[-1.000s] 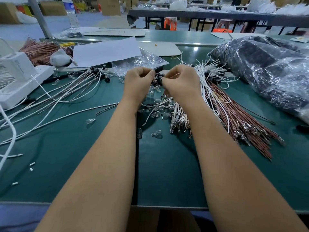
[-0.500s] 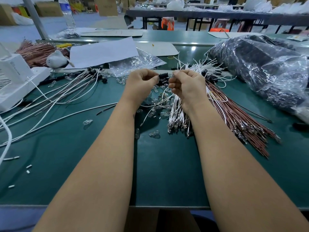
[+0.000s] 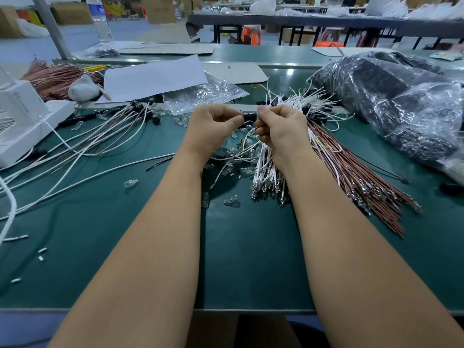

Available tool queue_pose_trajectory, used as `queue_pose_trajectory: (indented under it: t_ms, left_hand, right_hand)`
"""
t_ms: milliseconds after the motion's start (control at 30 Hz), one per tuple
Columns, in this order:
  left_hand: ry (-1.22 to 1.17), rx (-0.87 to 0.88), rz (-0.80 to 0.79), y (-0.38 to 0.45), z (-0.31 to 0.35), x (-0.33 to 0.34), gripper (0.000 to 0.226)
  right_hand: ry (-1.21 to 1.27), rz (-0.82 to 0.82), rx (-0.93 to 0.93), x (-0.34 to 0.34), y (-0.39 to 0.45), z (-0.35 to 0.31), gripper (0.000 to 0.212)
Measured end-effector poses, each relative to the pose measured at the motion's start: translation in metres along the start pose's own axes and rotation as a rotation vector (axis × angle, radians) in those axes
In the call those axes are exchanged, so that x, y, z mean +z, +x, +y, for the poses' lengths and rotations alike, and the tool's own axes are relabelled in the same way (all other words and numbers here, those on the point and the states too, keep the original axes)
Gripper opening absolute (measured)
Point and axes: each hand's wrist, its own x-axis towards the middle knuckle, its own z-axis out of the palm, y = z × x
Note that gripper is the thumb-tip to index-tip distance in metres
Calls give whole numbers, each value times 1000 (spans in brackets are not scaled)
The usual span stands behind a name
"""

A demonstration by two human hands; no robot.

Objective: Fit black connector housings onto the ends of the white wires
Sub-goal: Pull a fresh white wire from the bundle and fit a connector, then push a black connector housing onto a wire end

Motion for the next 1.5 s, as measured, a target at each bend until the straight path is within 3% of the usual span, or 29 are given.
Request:
queue_pose_trajectory:
  t_ms: [467, 667, 833, 1000, 1233, 1333, 1400, 1500]
  left_hand:
    - [-54, -44, -18, -2, -2, 1, 2]
    - [-49, -44, -9, -3, 2, 5, 9]
    - [-46, -43, 53, -1, 1, 2, 13]
    - [-8, -24, 32, 2, 4, -1, 9]
    - [232, 0, 38, 2, 10, -19, 19]
    - [384, 106, 220, 2, 11, -30, 17]
    - [562, 121, 483, 4, 8, -42, 21]
    - [766, -36, 895, 4, 2, -59, 25]
  right_hand:
    - [-24, -133, -18, -3, -1, 1, 20]
    - [-27, -84, -30, -1, 2, 1, 21]
    - [214, -62, 95, 7, 3, -1, 45]
    - [84, -92, -15, 7, 2, 1, 10]
    - [68, 22, -147, 9, -3, -2, 10]
    - [-260, 15, -226, 8, -3, -1, 16]
    - [-539, 46, -306, 6, -2, 2, 25]
    - [-820, 161, -346, -1, 4, 5, 30]
